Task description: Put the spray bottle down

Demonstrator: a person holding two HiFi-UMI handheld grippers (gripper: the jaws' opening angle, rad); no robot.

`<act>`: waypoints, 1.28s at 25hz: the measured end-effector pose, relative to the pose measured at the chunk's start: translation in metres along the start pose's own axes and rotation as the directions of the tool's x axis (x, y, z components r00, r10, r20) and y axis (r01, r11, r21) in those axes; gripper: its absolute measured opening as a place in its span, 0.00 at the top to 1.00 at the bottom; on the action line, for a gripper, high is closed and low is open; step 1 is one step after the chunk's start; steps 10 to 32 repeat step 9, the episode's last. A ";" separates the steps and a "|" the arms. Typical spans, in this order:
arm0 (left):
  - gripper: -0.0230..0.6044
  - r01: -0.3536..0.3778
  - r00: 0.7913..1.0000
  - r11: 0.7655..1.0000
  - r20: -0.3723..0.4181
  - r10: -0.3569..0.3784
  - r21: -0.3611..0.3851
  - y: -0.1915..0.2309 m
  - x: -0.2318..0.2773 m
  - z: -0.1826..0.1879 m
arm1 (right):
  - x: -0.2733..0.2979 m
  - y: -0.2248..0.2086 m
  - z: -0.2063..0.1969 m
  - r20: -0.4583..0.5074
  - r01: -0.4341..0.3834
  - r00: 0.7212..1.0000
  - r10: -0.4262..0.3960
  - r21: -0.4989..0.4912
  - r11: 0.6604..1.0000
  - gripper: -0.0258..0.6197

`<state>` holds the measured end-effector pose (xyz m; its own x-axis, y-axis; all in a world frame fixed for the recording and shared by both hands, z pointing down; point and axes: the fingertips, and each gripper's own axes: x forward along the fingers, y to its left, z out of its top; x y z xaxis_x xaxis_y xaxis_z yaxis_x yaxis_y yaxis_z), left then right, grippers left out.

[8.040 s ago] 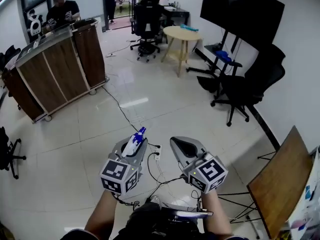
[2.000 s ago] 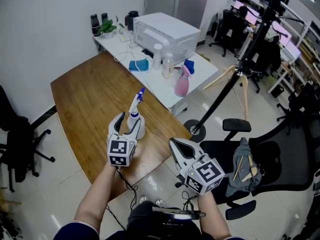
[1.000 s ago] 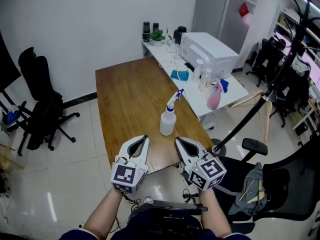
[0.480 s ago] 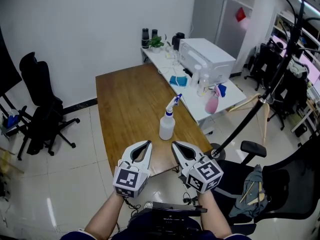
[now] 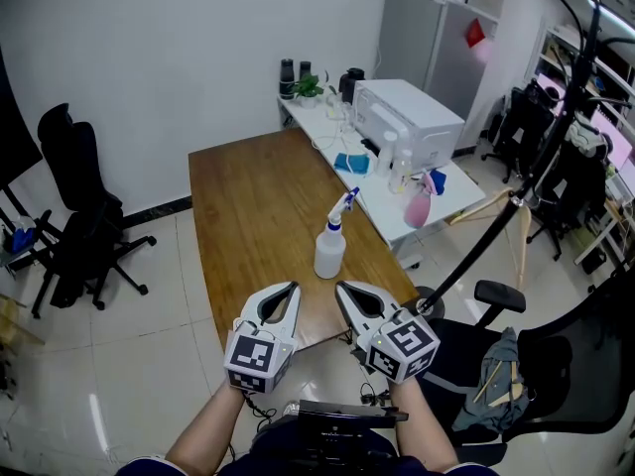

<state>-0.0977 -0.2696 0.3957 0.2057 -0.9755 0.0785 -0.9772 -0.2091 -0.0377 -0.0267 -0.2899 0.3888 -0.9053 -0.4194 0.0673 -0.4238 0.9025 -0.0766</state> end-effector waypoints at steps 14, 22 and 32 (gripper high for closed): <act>0.95 0.025 0.999 1.000 -0.030 -0.025 -0.002 -0.006 -0.003 -0.007 | -0.003 0.005 0.005 0.007 0.002 1.000 -0.002 -0.010 1.000 0.95; 0.95 0.025 0.999 1.000 -0.030 -0.025 -0.002 -0.006 -0.003 -0.007 | -0.003 0.005 0.005 0.007 0.002 1.000 -0.002 -0.010 1.000 0.95; 0.95 0.025 0.999 1.000 -0.030 -0.025 -0.002 -0.006 -0.003 -0.007 | -0.003 0.005 0.005 0.007 0.002 1.000 -0.002 -0.010 1.000 0.95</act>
